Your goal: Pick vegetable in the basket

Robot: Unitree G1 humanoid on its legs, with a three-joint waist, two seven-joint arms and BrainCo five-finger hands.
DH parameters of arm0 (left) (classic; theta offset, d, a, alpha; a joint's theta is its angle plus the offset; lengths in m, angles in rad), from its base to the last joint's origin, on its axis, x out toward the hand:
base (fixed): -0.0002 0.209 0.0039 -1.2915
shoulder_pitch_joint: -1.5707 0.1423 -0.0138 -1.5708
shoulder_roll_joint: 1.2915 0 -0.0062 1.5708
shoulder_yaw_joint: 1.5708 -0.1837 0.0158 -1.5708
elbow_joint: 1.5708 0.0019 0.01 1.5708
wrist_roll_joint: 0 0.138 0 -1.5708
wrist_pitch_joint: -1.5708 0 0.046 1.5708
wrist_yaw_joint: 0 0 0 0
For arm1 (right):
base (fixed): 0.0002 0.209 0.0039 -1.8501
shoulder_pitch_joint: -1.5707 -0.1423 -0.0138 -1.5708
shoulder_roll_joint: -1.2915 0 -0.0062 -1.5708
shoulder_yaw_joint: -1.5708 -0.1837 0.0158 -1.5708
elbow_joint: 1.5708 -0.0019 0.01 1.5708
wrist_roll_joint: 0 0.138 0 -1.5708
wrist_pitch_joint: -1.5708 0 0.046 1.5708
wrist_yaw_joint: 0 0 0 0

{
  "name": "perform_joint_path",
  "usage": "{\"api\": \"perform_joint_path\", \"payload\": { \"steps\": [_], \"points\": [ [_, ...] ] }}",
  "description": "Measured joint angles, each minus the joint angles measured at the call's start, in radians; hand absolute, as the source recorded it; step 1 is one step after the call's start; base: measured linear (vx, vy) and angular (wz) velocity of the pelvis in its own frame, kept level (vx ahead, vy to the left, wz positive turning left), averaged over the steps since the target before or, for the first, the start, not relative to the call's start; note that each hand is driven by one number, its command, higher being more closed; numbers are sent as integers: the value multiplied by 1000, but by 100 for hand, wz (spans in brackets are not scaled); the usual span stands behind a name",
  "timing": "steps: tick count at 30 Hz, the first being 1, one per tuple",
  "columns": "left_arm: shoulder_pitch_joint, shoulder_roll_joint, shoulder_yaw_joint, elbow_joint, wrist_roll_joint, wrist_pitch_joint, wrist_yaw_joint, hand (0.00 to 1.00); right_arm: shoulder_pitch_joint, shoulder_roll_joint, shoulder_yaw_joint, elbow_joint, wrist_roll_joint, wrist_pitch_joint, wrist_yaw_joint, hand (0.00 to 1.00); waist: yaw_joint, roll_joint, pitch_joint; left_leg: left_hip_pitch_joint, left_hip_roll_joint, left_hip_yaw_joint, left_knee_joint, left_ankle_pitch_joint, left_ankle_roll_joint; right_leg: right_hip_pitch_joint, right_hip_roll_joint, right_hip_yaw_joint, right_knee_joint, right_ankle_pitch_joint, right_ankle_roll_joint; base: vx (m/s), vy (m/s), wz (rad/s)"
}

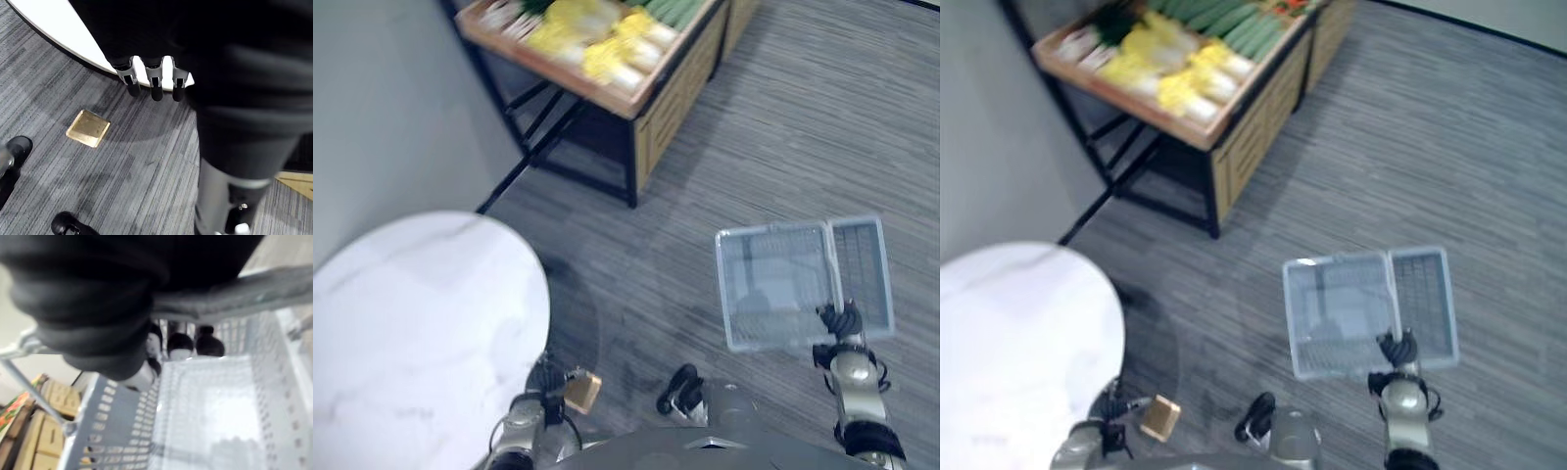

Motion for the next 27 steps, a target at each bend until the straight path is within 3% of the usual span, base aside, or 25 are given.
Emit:
{"api": "perform_joint_path", "payload": {
  "steps": [1, 2, 3, 5, 6, 7, 8, 9, 10, 12, 13, 14, 15, 16, 17, 18, 19, 20, 21, 22, 24, 25, 27],
  "points": [
    [10, -16, -2, 8, 10, 3, 5, 0, 8, 5, 18, 43, 11, 7, -3, 100, 7, -5, 3, -57, -4, -153, 102, -33, 9, 13, 33, 74, -24, 8, -2, 61, -159, -193],
    [24, -28, 13, 2, -5, 3, 15, 0, 16, 5, 35, 78, 39, 8, -7, 100, 18, -13, 9, -118, -56, -362, 137, -66, 4, 36, 69, 144, -60, 12, 5, 91, -168, -233],
    [26, -23, 16, -10, -5, 1, 30, 0, 17, 5, 35, 108, 63, 8, -10, 100, 28, -12, 13, -142, -110, -493, 127, -85, 10, 65, 93, 193, -85, 22, 12, 100, -118, -210],
    [28, -18, 15, -9, -15, 1, 46, 0, 18, 5, 31, 147, 88, 8, -11, 100, 25, -15, 23, -177, -173, -609, 113, -95, 21, 116, 119, 258, -127, 32, 21, 77, -68, -145],
    [26, -17, 8, -17, -41, -7, 57, 0, 23, 4, 5, 173, 99, 9, -16, 100, 26, -25, 28, -224, -212, -646, 110, -99, 29, 148, 132, 301, -174, 21, 52, 69, -55, -132],
    [14, -36, -4, -19, -44, -13, 64, 0, 20, -5, -17, 200, 99, 9, -21, 100, 44, 41, 27, -282, -202, -669, 60, -103, 42, 153, 129, 274, -113, -74, 179, 74, -15, -140],
    [4, -59, -12, -21, -47, -19, 65, 0, 13, -23, -24, 196, 101, 7, -25, 100, 57, 60, 37, -314, -175, -666, 56, -107, 32, 99, 107, 285, 45, -105, 76, 43, -22, -136],
    [-6, -77, -15, -49, -85, -33, 75, 0, 2, -45, -35, 201, 120, 10, -36, 100, 69, 31, 65, -404, -173, -635, 61, -103, 1, 89, -10, 352, 112, -129, 85, 5, -14, -82],
    [-14, -79, -34, -48, -80, -28, 78, 0, -8, -54, -56, 245, 124, 19, -39, 100, 58, 50, 74, -432, -175, -645, 16, -99, -3, 126, 3, 358, 75, -131, 119, 10, -21, -55],
    [-5, -78, -40, -53, -83, -31, 83, 0, 2, -47, -64, 290, 137, 21, -39, 100, 62, 45, 72, -446, -231, -585, -128, -47, 6, 202, 8, 363, 3, -118, 134, 175, 34, -24],
    [0, -78, -42, -55, -83, -34, 82, 0, 7, -41, -62, 298, 137, 20, -38, 100, 62, 46, 71, -443, -248, -572, -189, -11, 21, 225, 15, 365, -21, -115, 138, 355, 91, -39],
    [-2, -80, -40, -57, -85, -37, 82, 0, 8, -29, -60, 314, 137, 20, -37, 100, 79, 41, 66, -435, -269, -601, -221, 62, 88, 245, 19, 380, -39, -120, 145, 338, 110, -33],
    [-5, -77, -38, -57, -86, -36, 82, 0, 8, -19, -60, 320, 137, 20, -36, 100, 87, 26, 57, -432, -286, -606, -231, 71, 123, 246, 13, 394, -42, -124, 151, 427, 154, -21],
    [-4, -57, -40, -57, -82, -36, 81, 0, 8, 3, -60, 336, 137, 19, -34, 100, 86, -15, 33, -427, -326, -602, -250, 59, 155, 246, -19, 397, -30, -138, 177, 502, 111, 3],
    [-5, -45, -42, -49, -83, -31, 82, 0, 7, 8, -56, 357, 137, 19, -33, 100, 81, -39, 27, -405, -349, -604, -268, 40, 171, 216, -45, 401, 72, -141, 208, 500, 105, 14],
    [-5, -44, -40, -44, -85, -30, 82, 0, 3, 8, -57, 365, 137, 18, -33, 100, 81, -45, 30, -387, -355, -605, -275, 33, 169, 185, -60, 407, 164, -135, 233, 480, 115, 26],
    [-6, -39, -42, -45, -85, -24, 83, 0, -3, 15, -80, 375, 139, 18, -35, 100, 81, -43, 32, -337, -371, -622, -307, 22, 165, 120, -87, 421, 373, -81, 316, 436, 145, 46],
    [-5, -28, -48, -39, -82, -13, 83, 0, -5, 22, -88, 374, 146, 18, -37, 100, 70, -50, 39, -268, -383, -647, -354, 15, 165, 49, -108, 454, 570, 35, 379, 439, 129, 62],
    [-3, -22, -55, -32, -82, -10, 83, 0, -4, 25, -88, 374, 151, 16, -38, 100, 63, -49, 43, -232, -385, -659, -374, 11, 162, 24, -117, 463, 650, 43, 383, 544, 66, 80],
    [-1, -11, -64, -17, -81, -6, 83, 0, -2, 28, -88, 374, 156, 9, -38, 100, 54, -54, 43, -173, -387, -695, -407, 1, 154, -12, -128, 456, 739, 22, 363, 449, 2, 83],
    [-5, 1, -62, -15, -81, 3, 84, 0, 4, 27, -88, 369, 156, -6, -38, 100, 52, -54, 43, -105, -379, -750, -452, -4, 143, -59, -142, 417, 728, -39, 314, 500, -94, 97],
    [-10, 3, -61, -16, -81, 3, 84, 0, 4, 26, -87, 368, 156, -20, -37, 100, 39, -48, 45, -85, -363, -801, -472, -6, 136, -87, -135, 404, 645, -69, 292, 558, -236, 131],
    [-12, 1, -60, -15, -81, 3, 84, 0, -4, 26, -85, 368, 156, -35, -31, 100, 25, -30, 51, -69, -328, -878, -501, -8, 116, -113, -114, 413, 411, -71, 272, 452, -283, 136]
  ]
}}
